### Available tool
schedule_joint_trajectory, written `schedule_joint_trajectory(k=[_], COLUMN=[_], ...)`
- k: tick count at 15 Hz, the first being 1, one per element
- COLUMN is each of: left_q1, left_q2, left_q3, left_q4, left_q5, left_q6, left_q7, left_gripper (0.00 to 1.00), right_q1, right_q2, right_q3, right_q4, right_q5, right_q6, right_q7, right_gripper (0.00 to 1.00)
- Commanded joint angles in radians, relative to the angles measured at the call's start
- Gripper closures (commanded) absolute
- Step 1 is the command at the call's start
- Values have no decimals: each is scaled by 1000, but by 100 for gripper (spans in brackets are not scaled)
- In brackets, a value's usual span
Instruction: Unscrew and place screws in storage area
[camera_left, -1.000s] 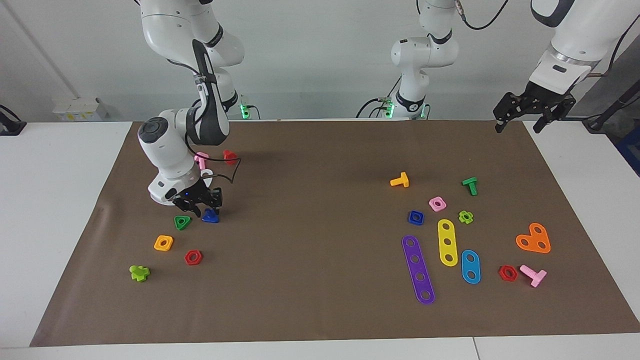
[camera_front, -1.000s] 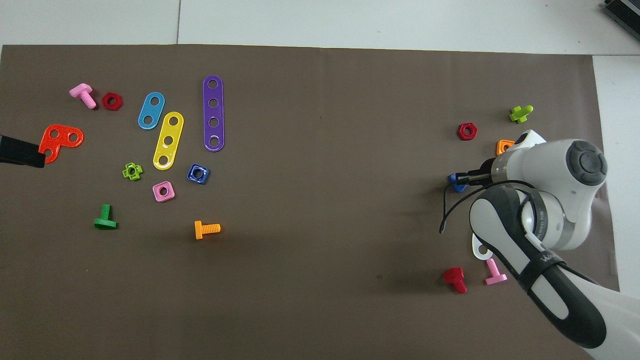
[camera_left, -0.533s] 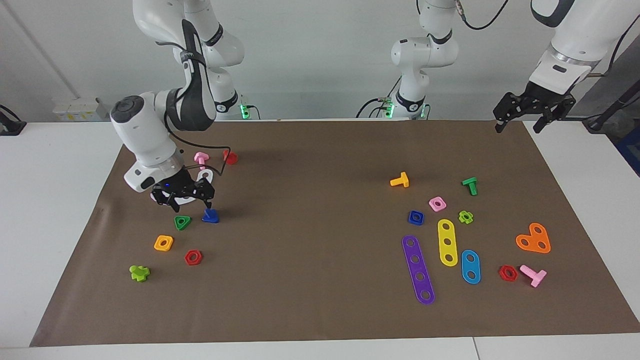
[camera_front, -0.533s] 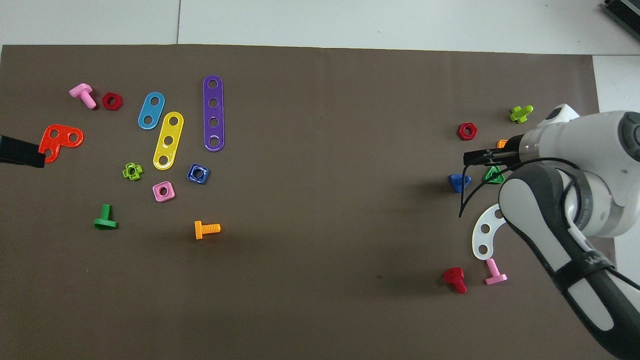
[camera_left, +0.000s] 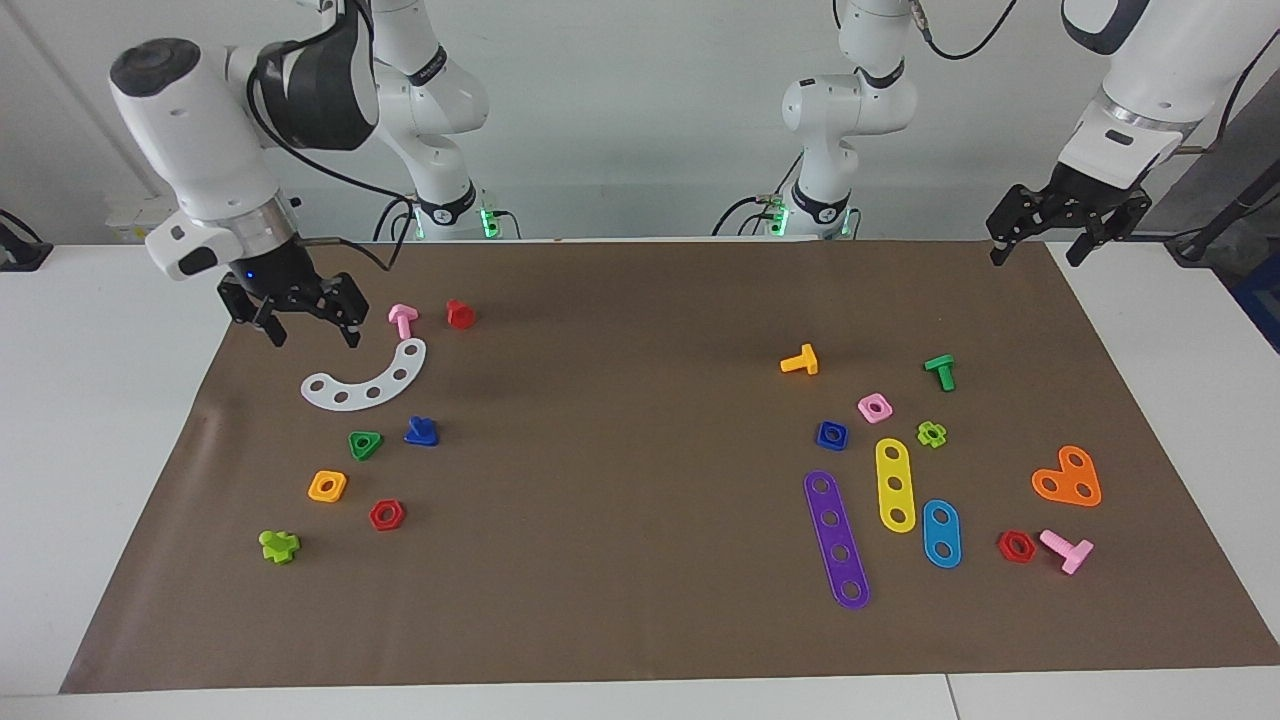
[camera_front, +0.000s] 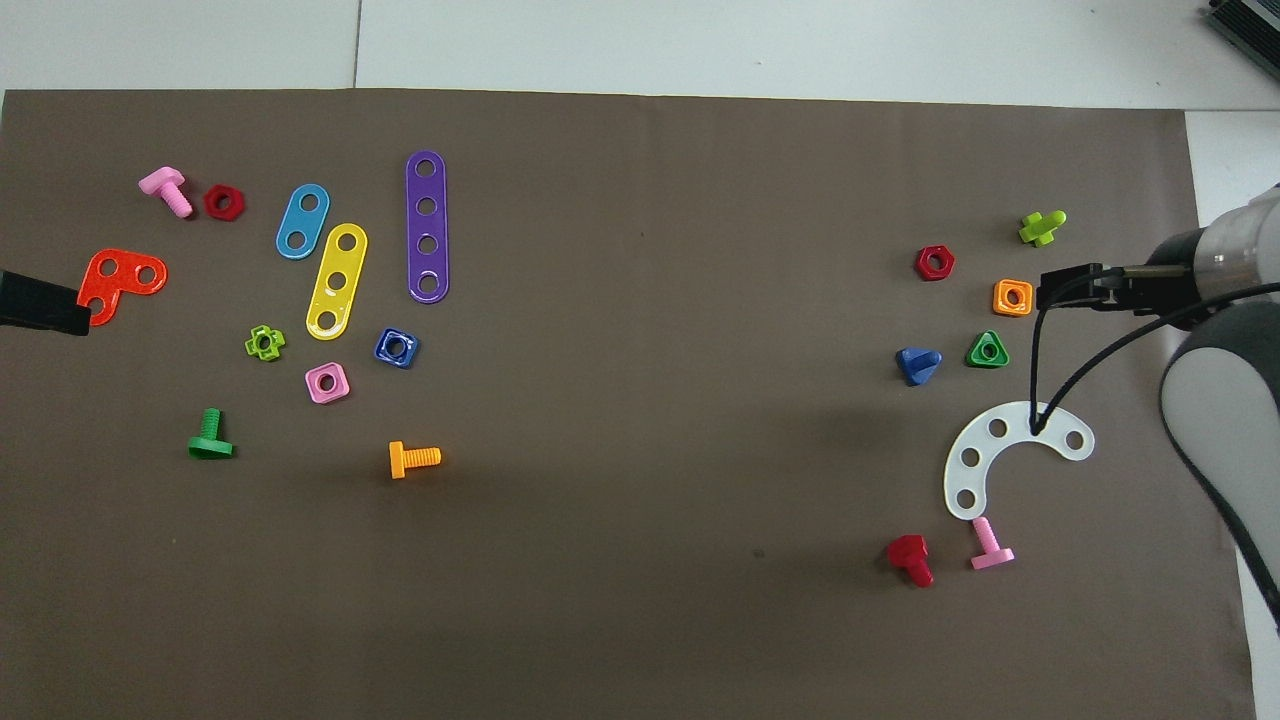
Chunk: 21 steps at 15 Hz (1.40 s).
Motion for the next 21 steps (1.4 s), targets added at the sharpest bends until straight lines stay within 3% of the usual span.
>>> schedule_joint_trajectory(k=[1, 5, 8, 14, 16, 21], left_q1=[12, 12, 12, 12, 12, 12], left_q2=[-29, -29, -29, -29, -29, -29], left_q3=[-11, -11, -11, -11, -11, -11], left_q4=[-33, -33, -33, -33, -33, -33], left_q5=[12, 12, 12, 12, 12, 12], left_q6=[0, 0, 0, 0, 0, 0], left_q7=[-5, -7, -7, -5, -5, -5], left_gripper=[0, 0, 0, 0, 0, 0], right_q1=[-12, -9, -11, 4, 3, -6], right_q2=[0, 0, -29, -47, -36, -13], right_q3=[-4, 2, -2, 5, 10, 8], right_q4=[116, 229, 171, 151, 159, 187], right_q5=[-2, 18, 20, -3, -48, -15], right_q6=[-172, -323, -299, -286, -271, -301], right_q7=[10, 13, 18, -22, -106, -65], right_gripper=[0, 0, 0, 0, 0, 0])
